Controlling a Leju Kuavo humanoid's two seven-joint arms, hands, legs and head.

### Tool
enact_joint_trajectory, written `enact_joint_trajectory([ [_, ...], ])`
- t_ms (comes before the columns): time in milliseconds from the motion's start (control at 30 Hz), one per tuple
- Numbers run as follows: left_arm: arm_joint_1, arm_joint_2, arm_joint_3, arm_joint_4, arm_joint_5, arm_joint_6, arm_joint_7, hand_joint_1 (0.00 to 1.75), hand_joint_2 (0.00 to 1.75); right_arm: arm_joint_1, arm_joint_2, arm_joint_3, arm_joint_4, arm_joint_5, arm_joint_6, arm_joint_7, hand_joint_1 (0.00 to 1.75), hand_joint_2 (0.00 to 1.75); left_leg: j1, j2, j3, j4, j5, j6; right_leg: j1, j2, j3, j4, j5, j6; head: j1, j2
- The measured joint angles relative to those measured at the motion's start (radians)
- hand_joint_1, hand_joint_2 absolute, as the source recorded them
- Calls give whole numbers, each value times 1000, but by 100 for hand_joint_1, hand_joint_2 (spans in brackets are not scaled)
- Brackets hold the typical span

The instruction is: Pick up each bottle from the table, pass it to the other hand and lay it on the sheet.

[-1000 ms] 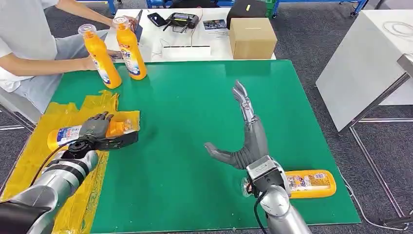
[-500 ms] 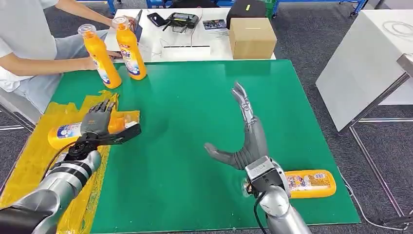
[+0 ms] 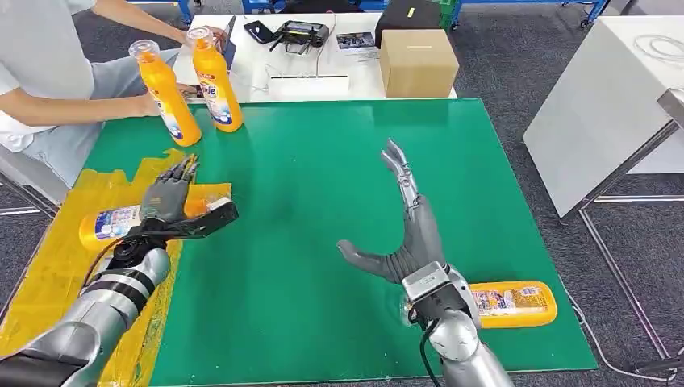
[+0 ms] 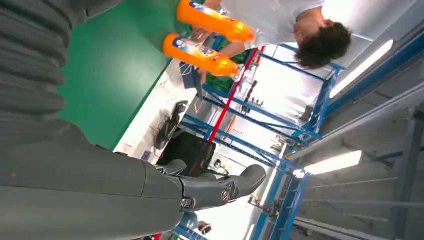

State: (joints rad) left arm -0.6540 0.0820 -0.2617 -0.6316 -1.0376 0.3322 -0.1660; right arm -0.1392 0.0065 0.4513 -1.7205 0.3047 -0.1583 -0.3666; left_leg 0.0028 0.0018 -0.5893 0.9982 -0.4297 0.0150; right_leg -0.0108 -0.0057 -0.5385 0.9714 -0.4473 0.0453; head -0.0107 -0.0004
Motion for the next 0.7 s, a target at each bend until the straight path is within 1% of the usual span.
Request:
enact_joint_trajectory([
  [100,76,0,18,-139,230,-176,-125,0,175,7,-12,-4,0,56,-21,12,0,175,0,0,0,0,0,0,0,0,0,0,0,0,0,0],
  [133,101,0,21,-180,276,-204,-143,0,175,9,-17,-6,0,67,-24,15,0,175,0,0,0,0,0,0,0,0,-1,0,0,0,0,0],
  [233,147,3,28,-261,315,-230,-155,0,175,12,-27,-9,0,77,-28,17,0,175,0,0,-1,0,0,0,0,0,-1,0,0,0,0,0],
  [400,181,9,34,-342,339,-251,-162,0,175,12,-36,-10,0,87,-31,19,0,175,0,0,0,0,0,0,0,0,0,0,0,0,0,0],
  [533,244,11,51,-435,522,-342,-227,0,175,14,-68,-8,0,208,-29,70,0,175,0,0,0,0,0,0,0,0,0,0,0,0,0,0],
  [700,341,8,69,-570,630,-381,-238,0,175,34,-137,-4,0,346,-1,117,0,175,0,0,-1,0,0,0,0,0,-1,-1,0,0,0,0],
])
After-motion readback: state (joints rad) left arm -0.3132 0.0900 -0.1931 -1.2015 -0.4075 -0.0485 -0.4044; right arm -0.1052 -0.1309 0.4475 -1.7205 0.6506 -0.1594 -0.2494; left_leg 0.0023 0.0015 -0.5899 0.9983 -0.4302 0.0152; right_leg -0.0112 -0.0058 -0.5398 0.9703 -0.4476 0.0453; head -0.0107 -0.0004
